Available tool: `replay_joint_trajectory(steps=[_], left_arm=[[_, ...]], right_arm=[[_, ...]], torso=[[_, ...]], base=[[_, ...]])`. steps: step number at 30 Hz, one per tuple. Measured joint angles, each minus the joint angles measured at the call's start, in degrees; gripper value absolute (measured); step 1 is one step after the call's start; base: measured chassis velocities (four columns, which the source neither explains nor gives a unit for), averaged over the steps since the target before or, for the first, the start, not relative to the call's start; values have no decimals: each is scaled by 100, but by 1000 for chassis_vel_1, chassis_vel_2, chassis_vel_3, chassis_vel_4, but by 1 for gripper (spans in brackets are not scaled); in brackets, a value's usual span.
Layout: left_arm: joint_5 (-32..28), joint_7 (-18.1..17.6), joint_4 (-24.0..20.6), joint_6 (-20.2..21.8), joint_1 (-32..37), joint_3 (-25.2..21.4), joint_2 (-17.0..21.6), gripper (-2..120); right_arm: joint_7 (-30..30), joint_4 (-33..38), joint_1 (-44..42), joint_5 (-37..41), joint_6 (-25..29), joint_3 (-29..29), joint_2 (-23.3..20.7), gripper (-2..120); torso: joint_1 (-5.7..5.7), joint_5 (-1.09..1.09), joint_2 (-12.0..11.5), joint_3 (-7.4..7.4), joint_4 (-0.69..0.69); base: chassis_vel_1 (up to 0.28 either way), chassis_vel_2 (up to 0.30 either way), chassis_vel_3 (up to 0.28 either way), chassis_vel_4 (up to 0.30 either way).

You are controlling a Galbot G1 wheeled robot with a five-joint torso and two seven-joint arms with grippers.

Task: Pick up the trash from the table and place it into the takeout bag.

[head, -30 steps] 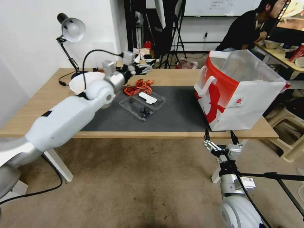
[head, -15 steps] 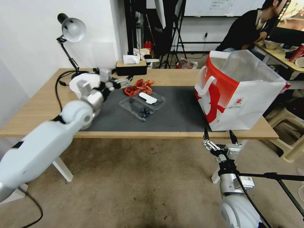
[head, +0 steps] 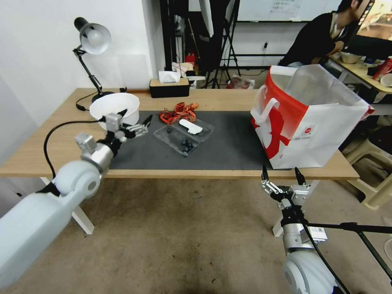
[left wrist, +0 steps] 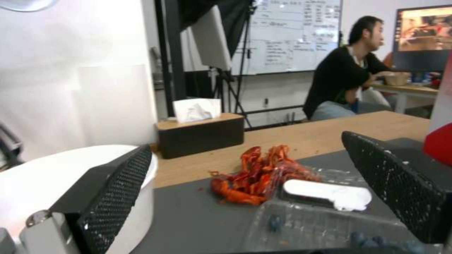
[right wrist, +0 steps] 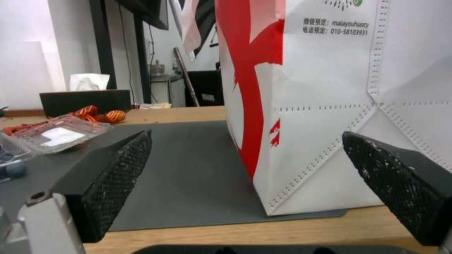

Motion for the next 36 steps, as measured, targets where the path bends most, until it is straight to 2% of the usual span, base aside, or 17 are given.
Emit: replay_joint_trajectory(steps=[6,11,26,36], left_arm=[[559,-121,-92,-22,460,-314,-364,100],[943,-167,-227,-40,977,-653,-680,100],[1462,-161,-592,-93,1856,-1271,-1208,100],[1916,-88,-695,-400,2550,-1611,-1649,100]], right_arm=[[13,12,-87,-40,27,51,53,100],[16,32,-126,-53,40,60,52,100],[-8,51,-99,-53,29,61,3,100],[-79,-22,30,-42,-24,18,-1,100]], torso=[[0,0,0,0,-5],[0,-1,0,0,0],[0,0,0,0,-1],[0,0,0,0,-2]], base=[[0,0,0,0],[0,0,0,0],[0,0,0,0],[0,0,0,0]])
